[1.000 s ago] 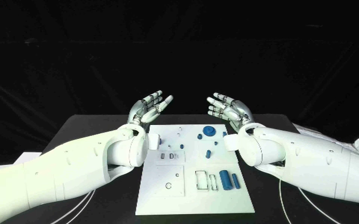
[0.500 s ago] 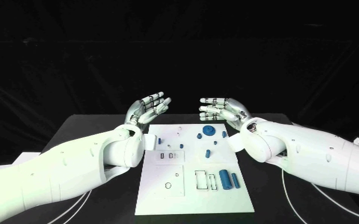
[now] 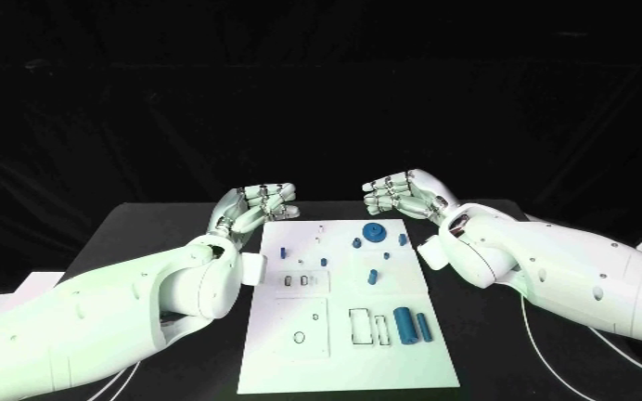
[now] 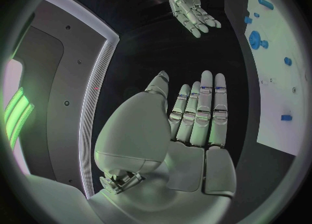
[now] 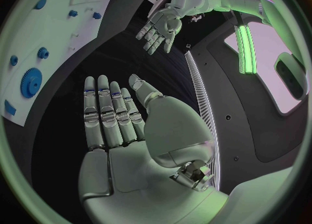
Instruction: Assemble the parts on the task board
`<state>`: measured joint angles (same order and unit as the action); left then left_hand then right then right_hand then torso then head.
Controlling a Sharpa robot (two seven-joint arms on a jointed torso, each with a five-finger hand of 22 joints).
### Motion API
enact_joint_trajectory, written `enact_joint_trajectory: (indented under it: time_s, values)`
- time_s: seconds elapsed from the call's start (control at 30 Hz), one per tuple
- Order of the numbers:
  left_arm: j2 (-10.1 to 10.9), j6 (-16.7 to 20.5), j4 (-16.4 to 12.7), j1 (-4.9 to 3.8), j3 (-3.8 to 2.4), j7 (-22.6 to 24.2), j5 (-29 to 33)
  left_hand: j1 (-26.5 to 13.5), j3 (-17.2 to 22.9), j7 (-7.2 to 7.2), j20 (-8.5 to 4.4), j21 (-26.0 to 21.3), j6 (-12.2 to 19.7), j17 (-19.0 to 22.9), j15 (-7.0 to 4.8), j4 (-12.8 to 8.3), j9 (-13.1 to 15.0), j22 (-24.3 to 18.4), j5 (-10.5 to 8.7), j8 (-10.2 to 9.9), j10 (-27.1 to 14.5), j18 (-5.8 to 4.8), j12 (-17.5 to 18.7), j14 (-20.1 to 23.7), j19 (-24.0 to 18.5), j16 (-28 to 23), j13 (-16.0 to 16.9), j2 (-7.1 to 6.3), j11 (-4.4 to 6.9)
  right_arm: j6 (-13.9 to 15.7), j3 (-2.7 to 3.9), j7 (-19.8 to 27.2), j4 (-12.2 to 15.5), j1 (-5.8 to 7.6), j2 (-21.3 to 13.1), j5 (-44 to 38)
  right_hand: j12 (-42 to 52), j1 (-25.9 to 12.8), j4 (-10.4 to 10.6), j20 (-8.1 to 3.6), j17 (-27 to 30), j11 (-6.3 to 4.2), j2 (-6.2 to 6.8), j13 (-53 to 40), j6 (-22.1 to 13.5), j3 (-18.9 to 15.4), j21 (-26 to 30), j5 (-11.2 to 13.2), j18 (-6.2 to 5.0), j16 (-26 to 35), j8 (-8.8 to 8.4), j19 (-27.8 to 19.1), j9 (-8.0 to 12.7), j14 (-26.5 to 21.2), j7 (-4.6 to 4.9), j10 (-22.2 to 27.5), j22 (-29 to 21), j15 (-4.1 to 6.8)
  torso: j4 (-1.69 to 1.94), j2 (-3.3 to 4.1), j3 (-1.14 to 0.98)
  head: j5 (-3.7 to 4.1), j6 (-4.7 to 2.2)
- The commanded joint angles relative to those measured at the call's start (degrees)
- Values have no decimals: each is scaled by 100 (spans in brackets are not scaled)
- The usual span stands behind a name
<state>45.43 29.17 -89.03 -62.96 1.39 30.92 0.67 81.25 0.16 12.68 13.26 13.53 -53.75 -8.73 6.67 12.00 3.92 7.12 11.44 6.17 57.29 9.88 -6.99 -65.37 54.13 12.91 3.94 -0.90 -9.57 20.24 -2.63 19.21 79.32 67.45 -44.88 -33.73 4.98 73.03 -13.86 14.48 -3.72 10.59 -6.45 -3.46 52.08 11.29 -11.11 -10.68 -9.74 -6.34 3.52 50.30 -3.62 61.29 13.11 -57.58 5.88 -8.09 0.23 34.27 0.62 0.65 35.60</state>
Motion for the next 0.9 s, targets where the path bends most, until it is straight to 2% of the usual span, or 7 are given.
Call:
enact_joint_trajectory:
  time_s: [0.03, 0.2, 0.27, 0.33, 0.5, 0.7, 0.9]
  values:
    - [103, -334, -256, -7, -5, -88, 133, 0, -4, 3, -15, 27, -51, -37, -15, -31, -7, 5, -19, 10, 52, 70, -20, -54, 63, 29, 1, 44, -9, -81, 23, -410, 8, 66, -9, -1107, -4, 171, -232, -174, -23, -142, 70, -16, 426, 340, -288, 101, -78, -91, 81, 330, -27, 493, -33, -451, 116, 172, 28, 165, 14, 4, -39]
    - [256, -583, -608, -9, -17, -244, 566, 52, 29, 28, -34, 25, -93, -93, -27, -83, -8, 0, -14, 7, 112, 64, -40, -83, 111, 64, 5, 101, -7, -390, 56, -945, -64, 158, 18, -2320, -70, 184, -239, -315, -65, -221, 240, -18, 573, 421, -628, 82, -60, -177, 63, 487, -22, 834, -109, -674, 306, 296, 57, 308, 37, 82, -159]
    - [295, -711, -707, -9, -41, -287, 754, 89, 55, 34, -41, 22, -110, -119, -31, -117, -8, -3, -13, 10, 137, 63, -58, -88, 129, 86, 6, 124, -7, -553, 63, -1196, -103, 191, 53, -2867, -71, 236, -249, -428, -142, -282, 325, -26, 645, 389, -896, 63, -68, -338, 70, 681, -27, 1144, -156, -786, 455, 405, 64, 368, 51, 105, -199]
    - [325, -838, -788, -16, -64, -332, 883, 112, 73, 27, -46, 20, -120, -135, -36, -139, -9, -4, -12, 12, 149, 62, -67, -87, 139, 100, 6, 138, -1, -711, 69, -1481, -151, 236, 106, -3452, -87, 245, -219, -538, -238, -339, 379, -27, 701, 336, -1191, 81, -67, -508, 60, 802, -25, 1446, -195, -888, 633, 499, 80, 436, 67, 130, -219]
    - [370, -975, -945, -45, -86, -407, 984, 119, 78, 25, -47, 18, -123, -141, -37, -147, -9, -5, -13, 13, 154, 61, -71, -86, 142, 104, 6, 140, 1, -925, 73, -1964, -234, 339, 211, -4525, -107, 220, -168, -745, -499, -458, 472, -30, 796, 232, -1873, 140, -63, -870, 47, 1133, -23, 1987, -294, -1052, 1040, 669, 102, 543, 76, 184, -231]
    - [448, -1049, -1151, -70, -98, -463, 946, 118, 76, 28, -48, 18, -122, -145, -38, -150, -9, -6, -15, 11, 154, 61, -72, -86, 145, 108, 5, 135, 0, -1127, 75, -2339, -251, 404, 287, -5423, -129, 144, -97, -818, -799, -512, 550, -28, 810, 235, -2385, 159, -59, -1089, 25, 1076, -17, 2201, -358, -1098, 1381, 738, 117, 686, 102, 207, -293]
    - [498, -1068, -1269, -75, -103, -492, 909, 116, 74, 31, -49, 17, -120, -148, -38, -152, -10, -6, -16, 10, 154, 61, -72, -86, 146, 111, 5, 132, -1, -1264, 75, -2497, -233, 425, 331, -5942, -127, 91, -32, -890, -1241, -539, 612, -27, 788, 313, -2925, 162, -66, -1602, 23, 1174, -17, 2482, -406, -1031, 1710, 814, 165, 782, 120, 256, -309]
